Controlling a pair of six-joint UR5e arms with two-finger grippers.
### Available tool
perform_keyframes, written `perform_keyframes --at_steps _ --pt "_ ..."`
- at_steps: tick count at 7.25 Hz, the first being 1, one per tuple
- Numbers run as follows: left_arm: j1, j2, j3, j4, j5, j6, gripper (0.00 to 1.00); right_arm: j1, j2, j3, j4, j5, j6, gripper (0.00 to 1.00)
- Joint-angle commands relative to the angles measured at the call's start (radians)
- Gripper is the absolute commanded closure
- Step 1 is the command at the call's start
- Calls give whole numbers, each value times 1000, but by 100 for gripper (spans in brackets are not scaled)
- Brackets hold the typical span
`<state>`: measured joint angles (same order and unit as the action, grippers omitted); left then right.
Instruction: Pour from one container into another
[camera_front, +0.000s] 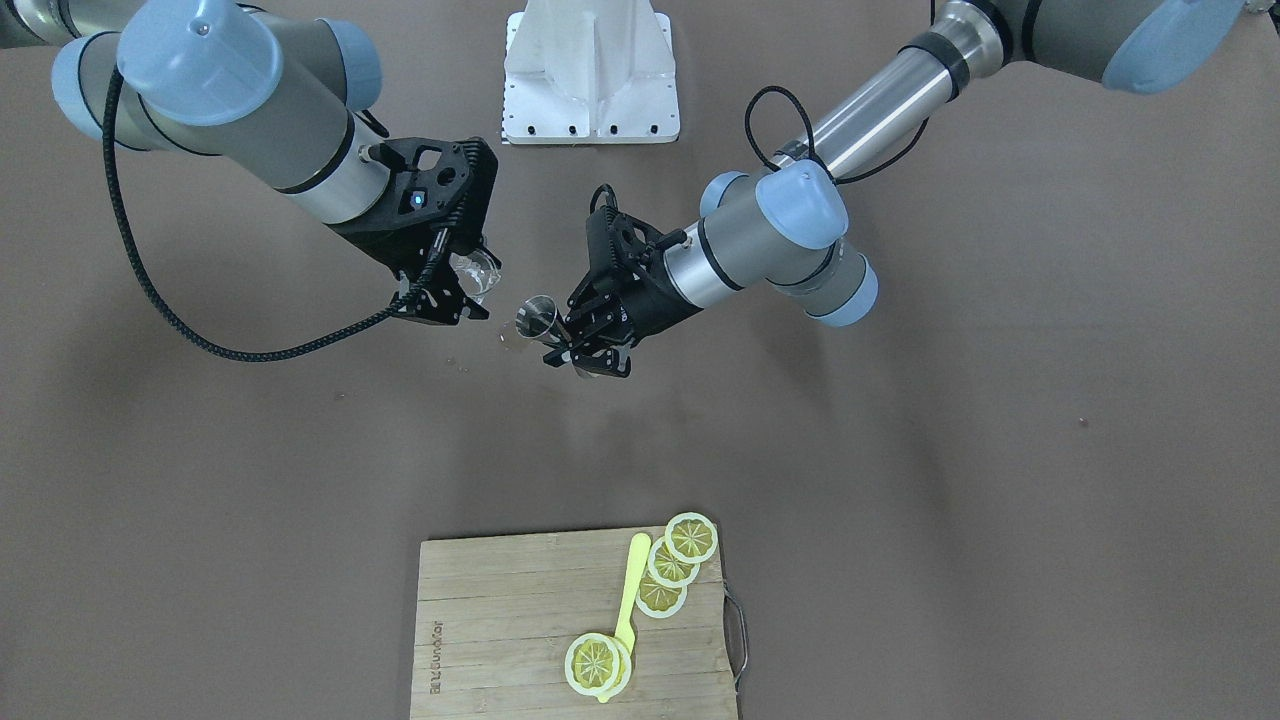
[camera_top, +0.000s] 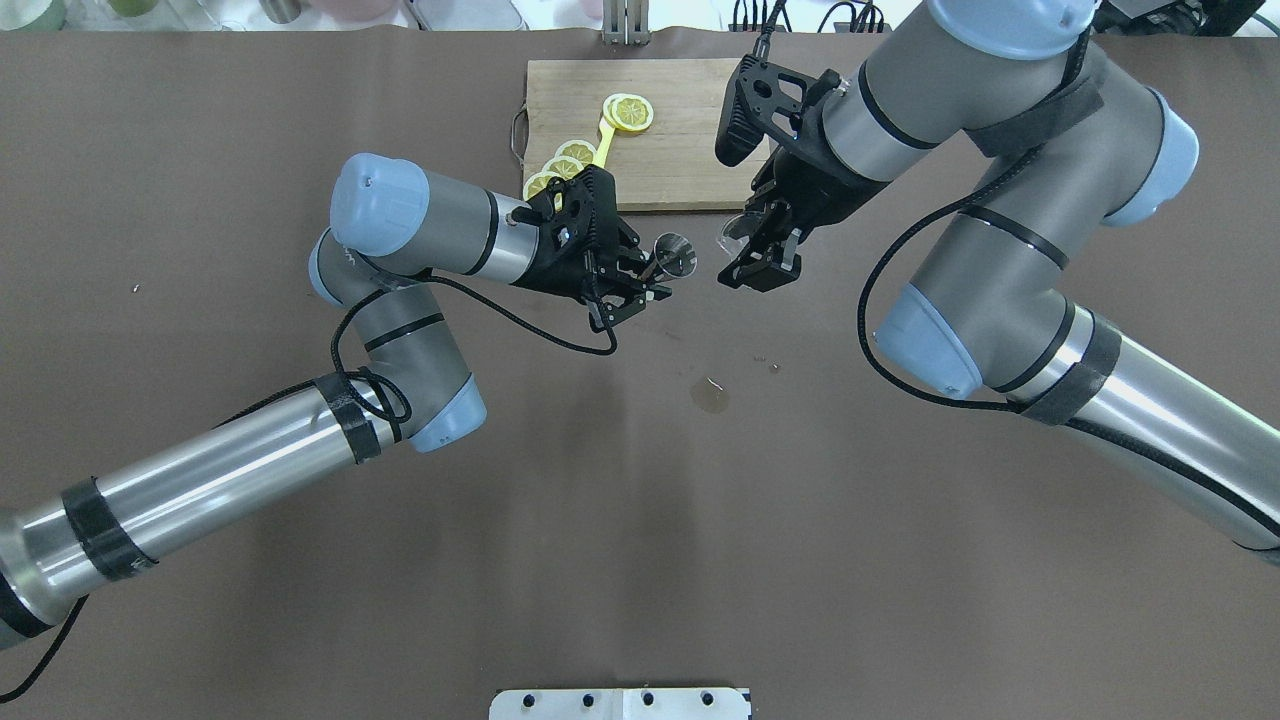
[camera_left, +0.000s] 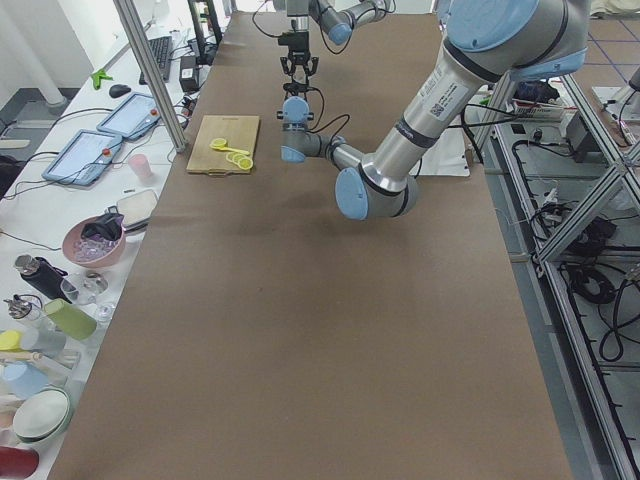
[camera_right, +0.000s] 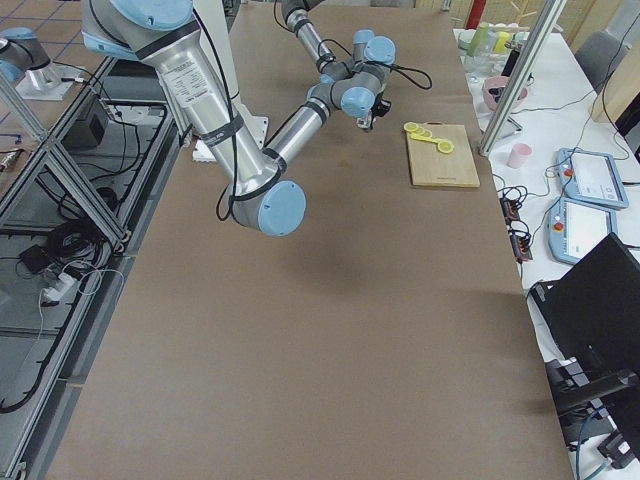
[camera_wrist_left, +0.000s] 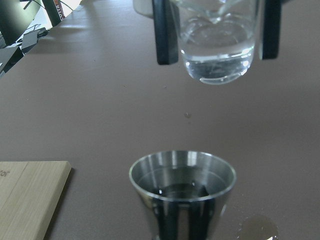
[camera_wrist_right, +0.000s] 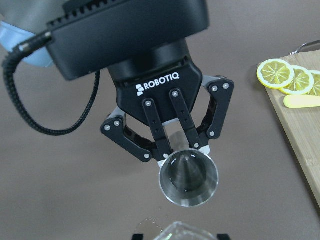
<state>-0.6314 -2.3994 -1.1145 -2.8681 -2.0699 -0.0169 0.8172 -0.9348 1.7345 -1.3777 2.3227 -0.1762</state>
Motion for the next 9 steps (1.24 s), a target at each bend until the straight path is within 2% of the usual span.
perform_keyframes --at_steps 1,3,5,9 --pt "4 -4 -1 1 5 0 100 -9 22 0 -78 -5 -34 100" --pt "7 -4 -2 1 13 -2 100 -27 39 0 -130 -28 -45 100" --pt "7 -4 -4 1 13 -2 100 -26 83 0 -259 -29 -95 100" --pt "7 -3 -5 1 13 -2 100 -32 120 -29 -352 -60 -104 100"
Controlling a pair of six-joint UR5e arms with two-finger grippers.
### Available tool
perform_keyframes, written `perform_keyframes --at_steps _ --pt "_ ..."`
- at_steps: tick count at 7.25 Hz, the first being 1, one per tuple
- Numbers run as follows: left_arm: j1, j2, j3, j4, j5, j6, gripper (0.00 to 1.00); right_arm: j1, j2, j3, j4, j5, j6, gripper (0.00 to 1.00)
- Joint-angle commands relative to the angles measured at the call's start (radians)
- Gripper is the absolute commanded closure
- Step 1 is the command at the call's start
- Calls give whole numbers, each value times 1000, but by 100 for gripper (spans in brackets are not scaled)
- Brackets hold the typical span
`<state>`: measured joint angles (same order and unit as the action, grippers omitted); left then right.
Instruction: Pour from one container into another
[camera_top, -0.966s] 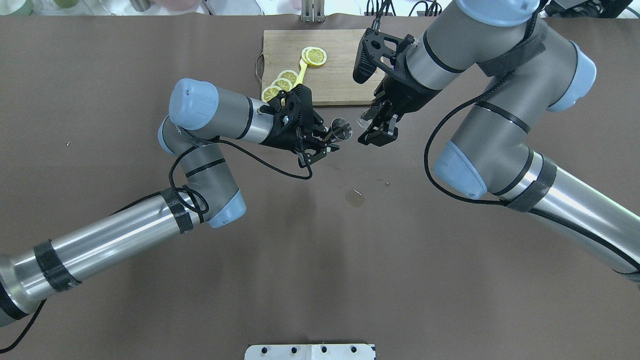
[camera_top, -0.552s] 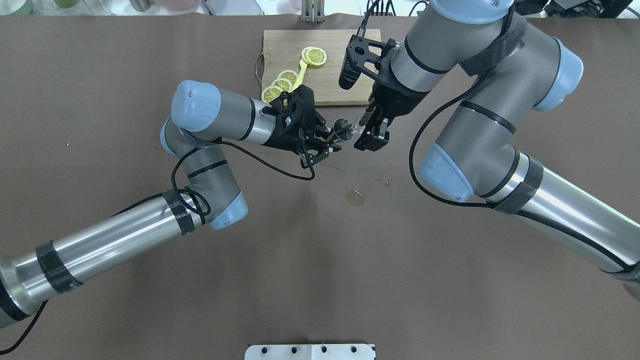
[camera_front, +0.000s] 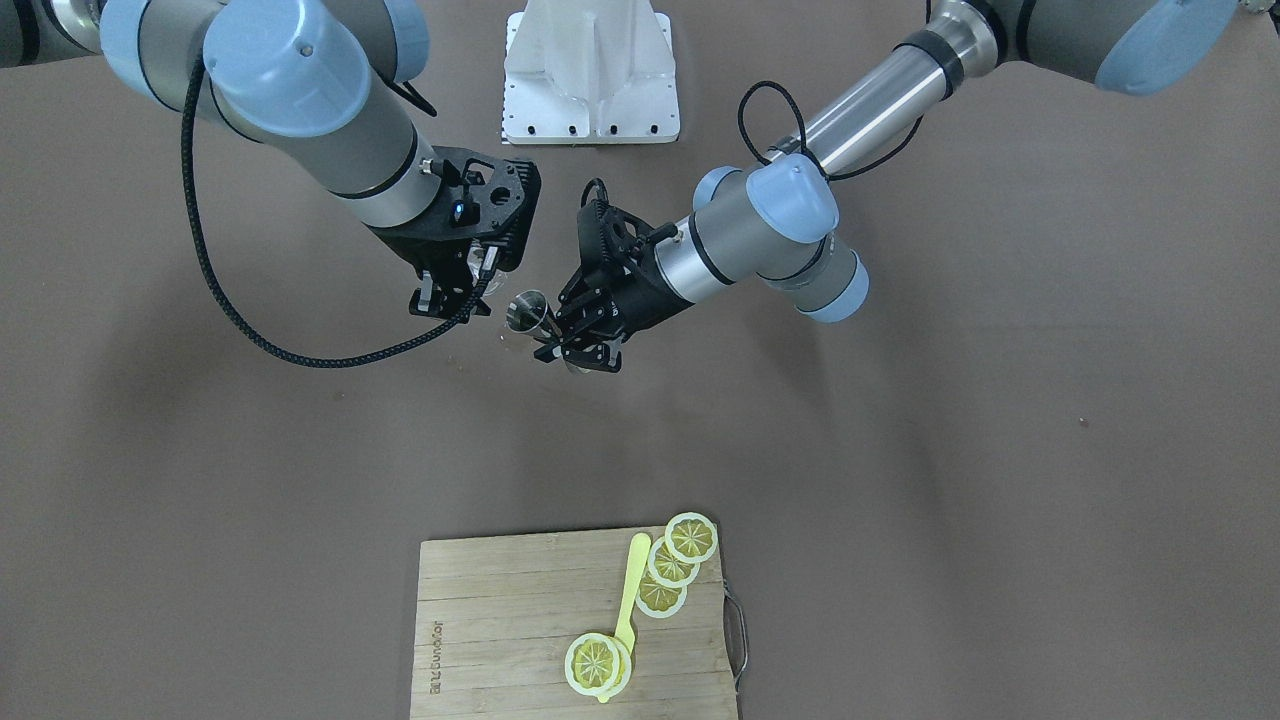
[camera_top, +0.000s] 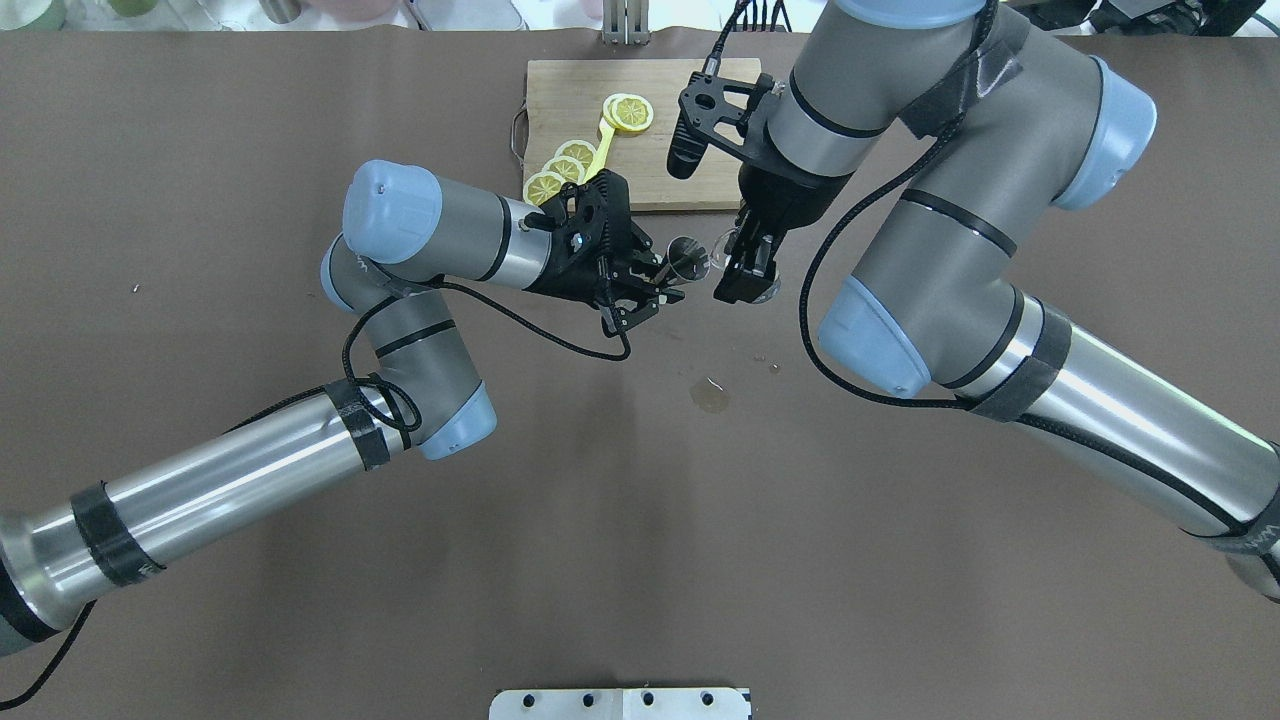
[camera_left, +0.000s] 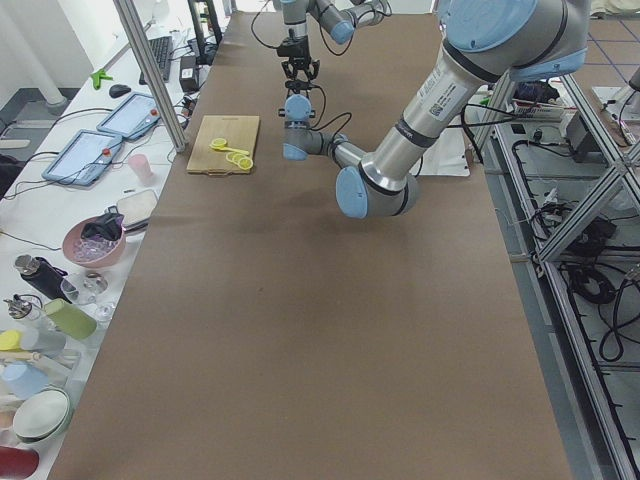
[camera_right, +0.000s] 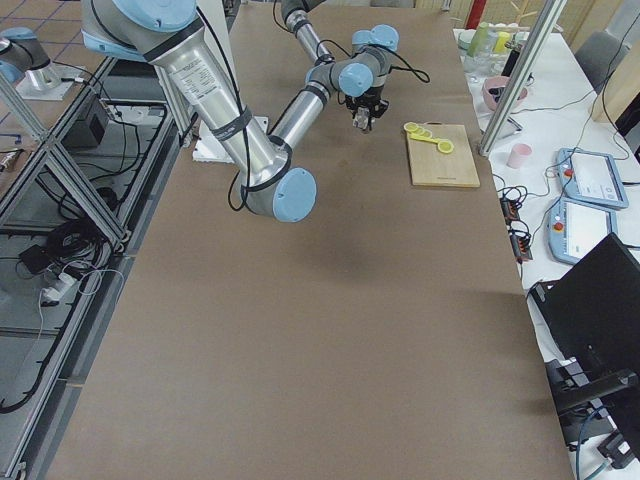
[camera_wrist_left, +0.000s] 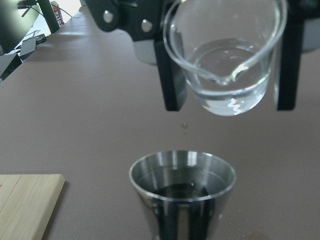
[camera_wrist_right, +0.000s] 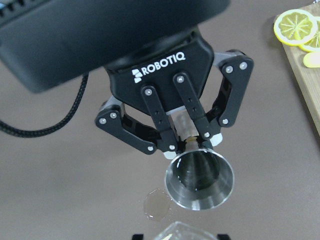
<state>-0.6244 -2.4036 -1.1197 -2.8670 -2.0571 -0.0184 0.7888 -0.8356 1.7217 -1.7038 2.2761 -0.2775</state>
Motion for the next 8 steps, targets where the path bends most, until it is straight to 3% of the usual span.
perform_keyframes --at_steps 1,8 --pt "0 1 0 2 2 -2 100 -6 35 -28 -33 -23 -3 100" --pt "0 3 -11 8 0 -3 100 -14 96 -85 -94 -39 -17 100"
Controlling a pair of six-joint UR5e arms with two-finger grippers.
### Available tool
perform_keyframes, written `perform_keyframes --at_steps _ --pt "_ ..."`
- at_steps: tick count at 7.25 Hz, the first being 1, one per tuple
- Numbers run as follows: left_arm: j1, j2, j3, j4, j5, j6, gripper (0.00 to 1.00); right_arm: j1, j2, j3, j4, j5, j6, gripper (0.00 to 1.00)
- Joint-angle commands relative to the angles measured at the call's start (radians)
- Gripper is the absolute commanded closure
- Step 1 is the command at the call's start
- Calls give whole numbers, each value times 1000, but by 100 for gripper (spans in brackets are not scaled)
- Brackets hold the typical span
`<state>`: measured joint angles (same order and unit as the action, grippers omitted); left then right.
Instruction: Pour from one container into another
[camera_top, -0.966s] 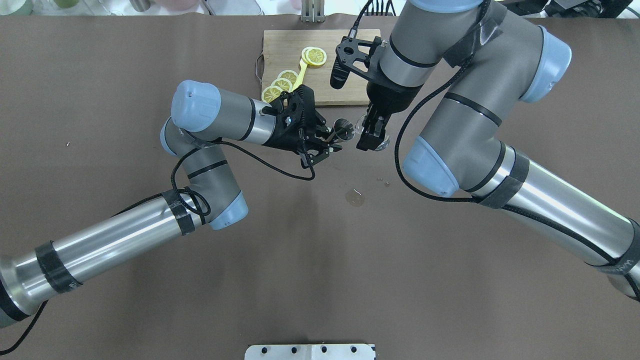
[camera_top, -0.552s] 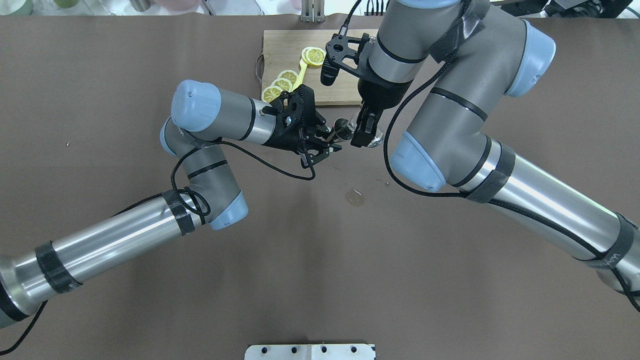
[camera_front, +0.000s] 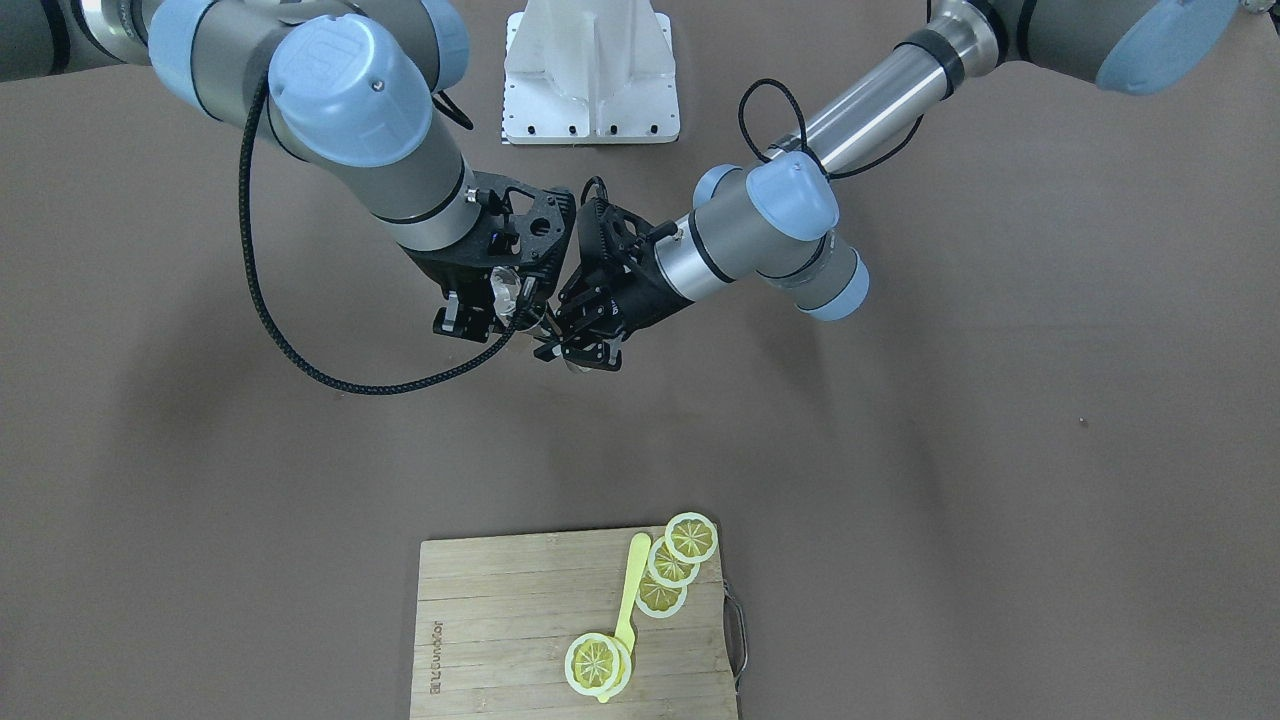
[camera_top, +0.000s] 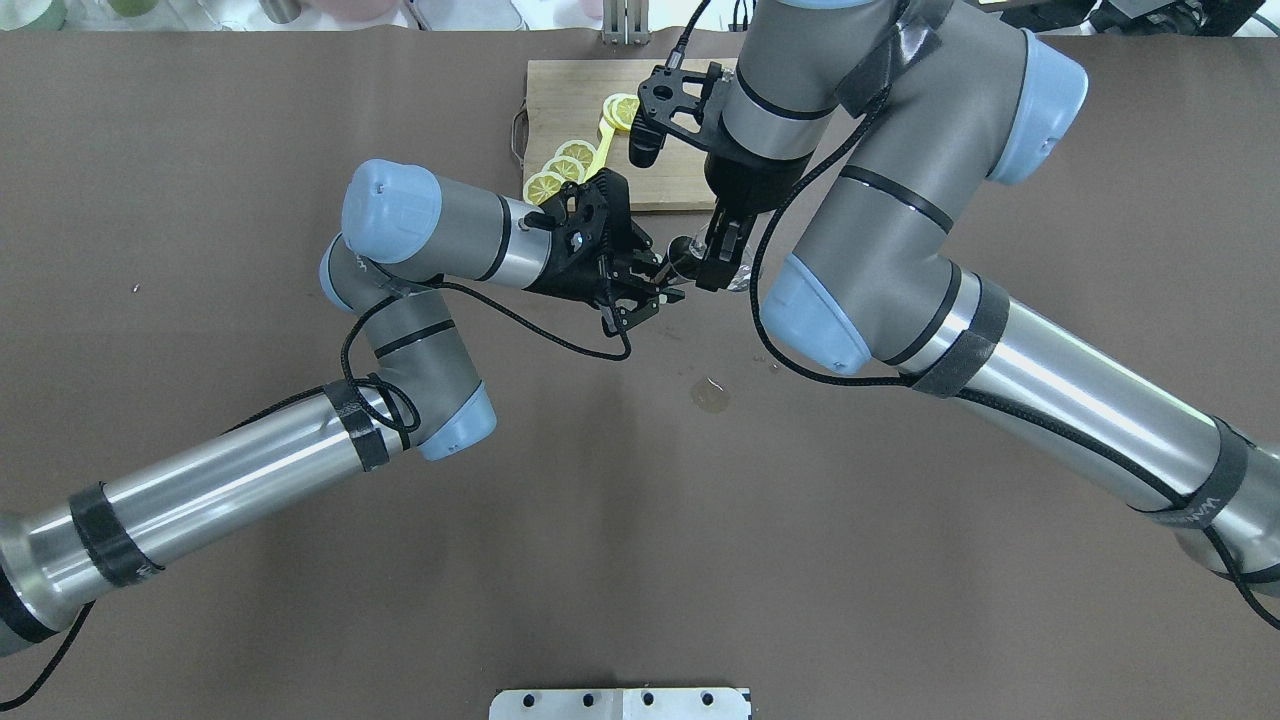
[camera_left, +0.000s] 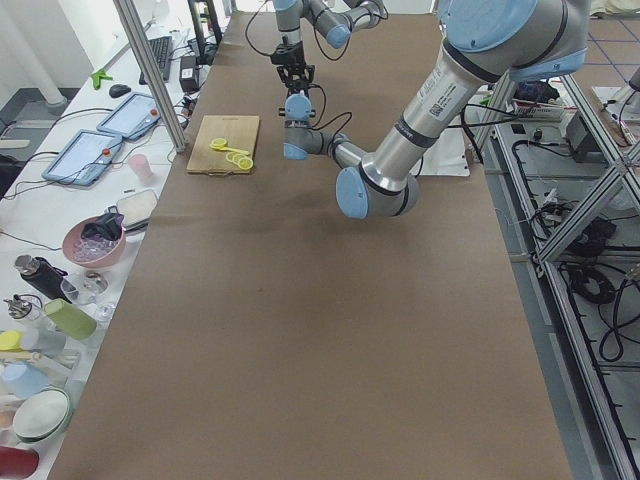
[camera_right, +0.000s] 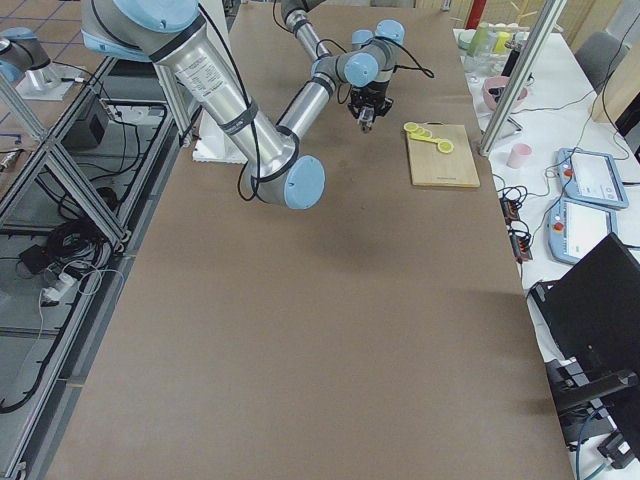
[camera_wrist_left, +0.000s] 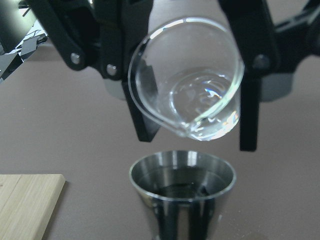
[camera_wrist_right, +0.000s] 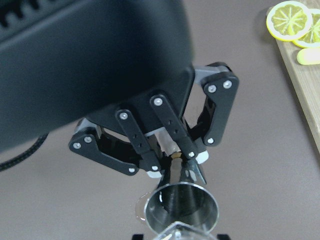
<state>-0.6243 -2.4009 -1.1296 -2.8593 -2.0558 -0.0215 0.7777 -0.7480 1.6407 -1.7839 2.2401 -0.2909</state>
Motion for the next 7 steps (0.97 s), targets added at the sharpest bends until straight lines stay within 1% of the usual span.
perform_keyframes --at_steps 1,3,6,7 --pt "0 0 -1 0 -1 0 100 -8 19 -10 -38 -5 -11 100" --pt "0 2 -3 0 -1 0 100 -17 50 -12 -121 -28 -51 100" --pt "0 3 -3 0 0 0 100 -17 50 -10 -158 -45 -88 100" --pt "0 5 -3 0 -1 0 100 -17 67 -16 -190 -48 -93 100"
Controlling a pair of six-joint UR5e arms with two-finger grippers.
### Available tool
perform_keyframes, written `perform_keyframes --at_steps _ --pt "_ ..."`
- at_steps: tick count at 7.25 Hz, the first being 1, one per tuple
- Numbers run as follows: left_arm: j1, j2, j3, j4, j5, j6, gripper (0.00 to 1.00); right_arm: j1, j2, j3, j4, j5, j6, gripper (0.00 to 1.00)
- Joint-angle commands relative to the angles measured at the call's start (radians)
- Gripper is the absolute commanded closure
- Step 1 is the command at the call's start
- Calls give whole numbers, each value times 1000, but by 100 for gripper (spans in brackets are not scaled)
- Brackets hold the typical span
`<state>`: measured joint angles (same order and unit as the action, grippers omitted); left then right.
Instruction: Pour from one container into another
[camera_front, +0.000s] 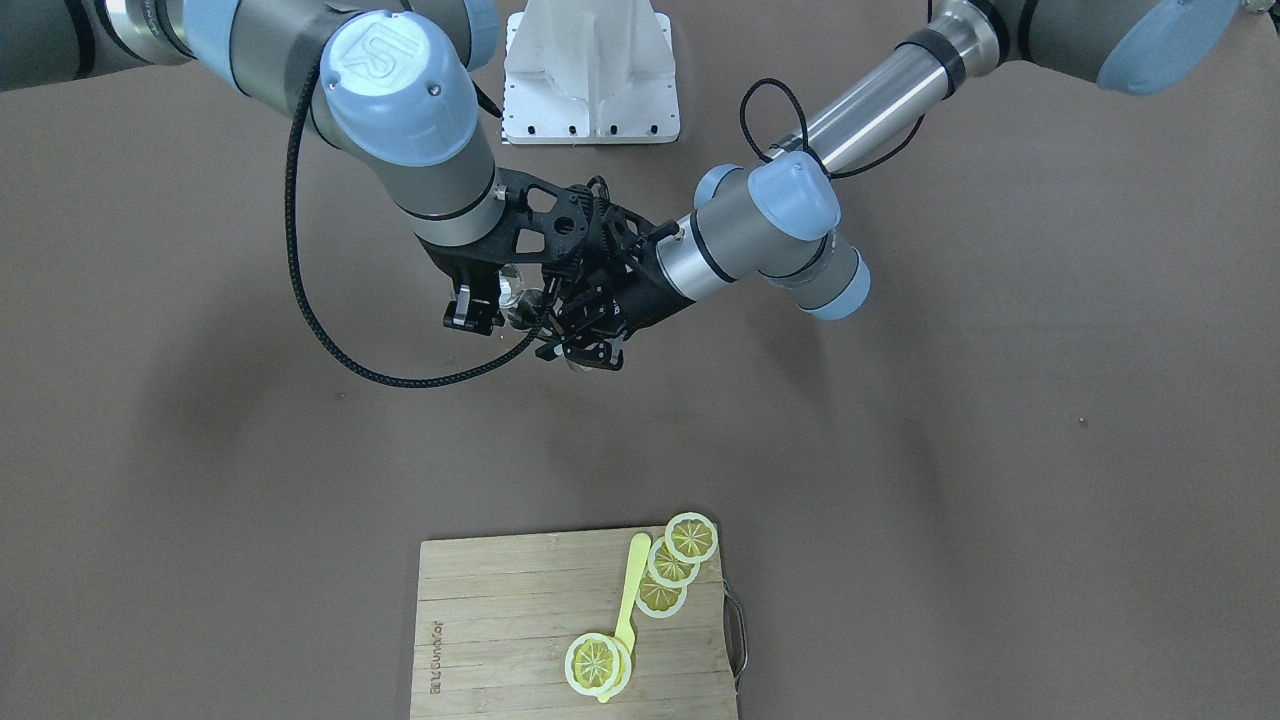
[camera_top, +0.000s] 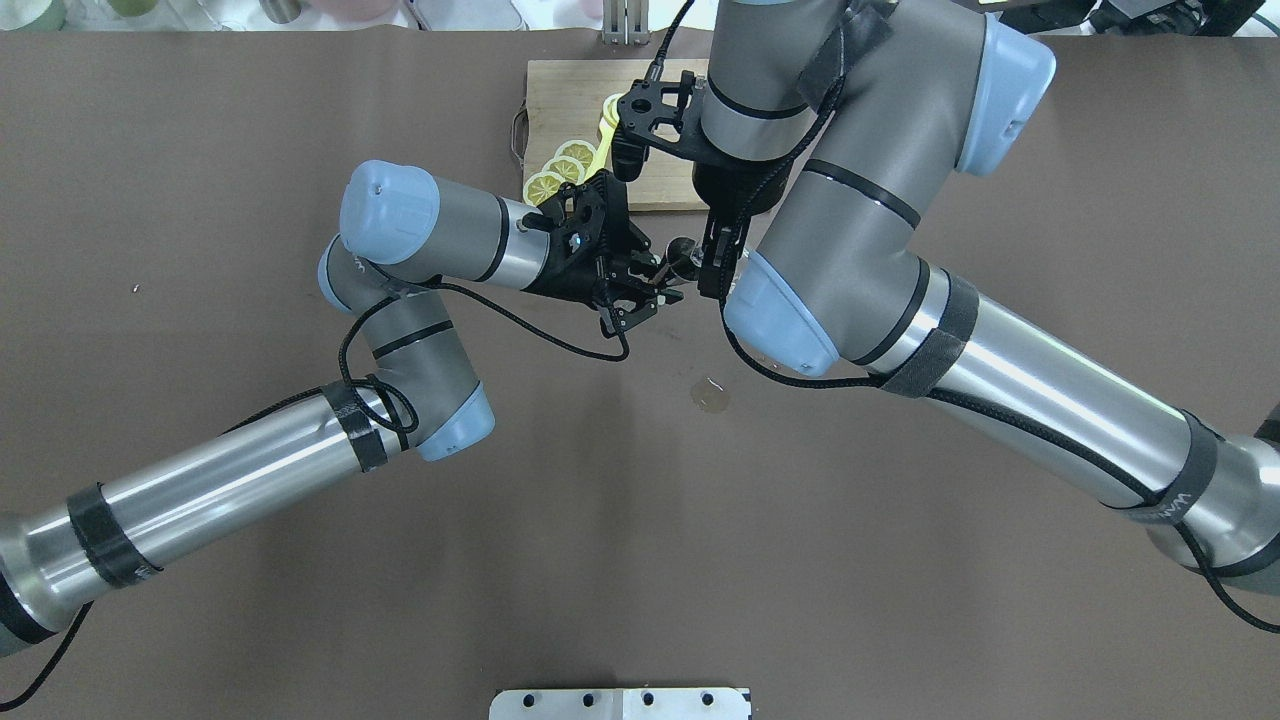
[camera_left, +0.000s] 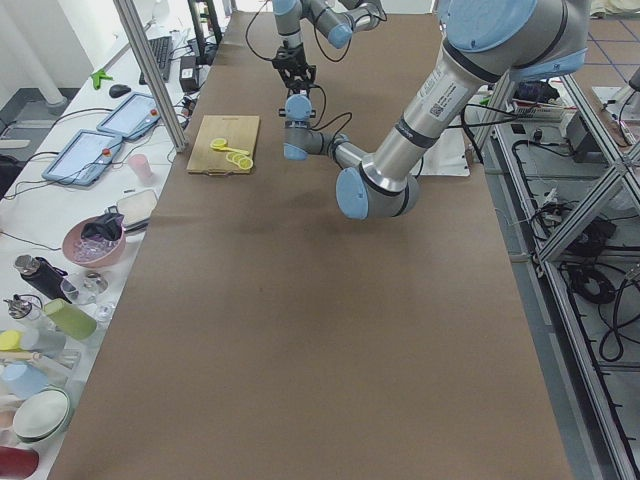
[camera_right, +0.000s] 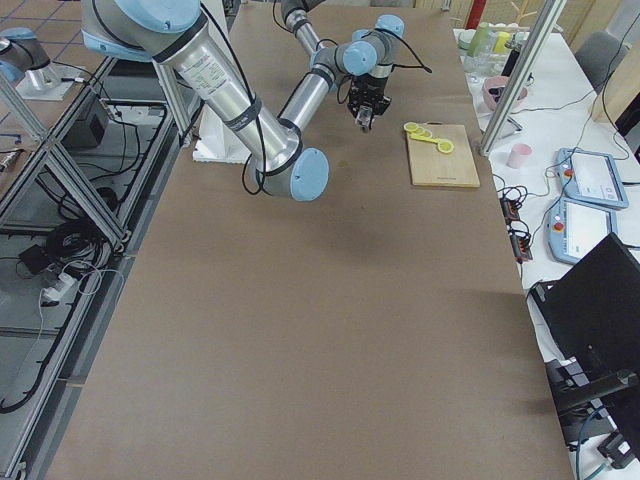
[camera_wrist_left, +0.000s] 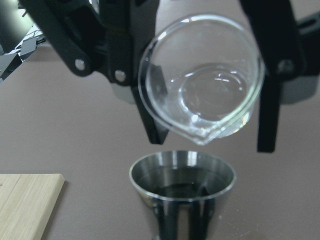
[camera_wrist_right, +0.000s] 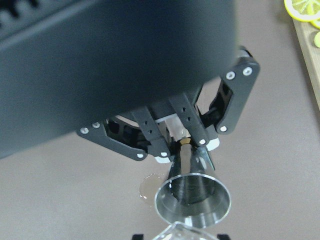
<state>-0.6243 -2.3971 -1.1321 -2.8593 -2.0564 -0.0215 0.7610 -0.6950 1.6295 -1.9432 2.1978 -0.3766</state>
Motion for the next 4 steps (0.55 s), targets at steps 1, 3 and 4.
perform_keyframes --at_steps 1,3,4 --pt "0 -1 0 0 1 0 100 0 37 -20 -57 -19 -25 100" --pt "0 -1 0 0 1 0 100 -3 43 -30 -72 -23 -25 100" --pt "0 -1 0 0 5 0 100 -6 70 -49 -100 -36 -27 100"
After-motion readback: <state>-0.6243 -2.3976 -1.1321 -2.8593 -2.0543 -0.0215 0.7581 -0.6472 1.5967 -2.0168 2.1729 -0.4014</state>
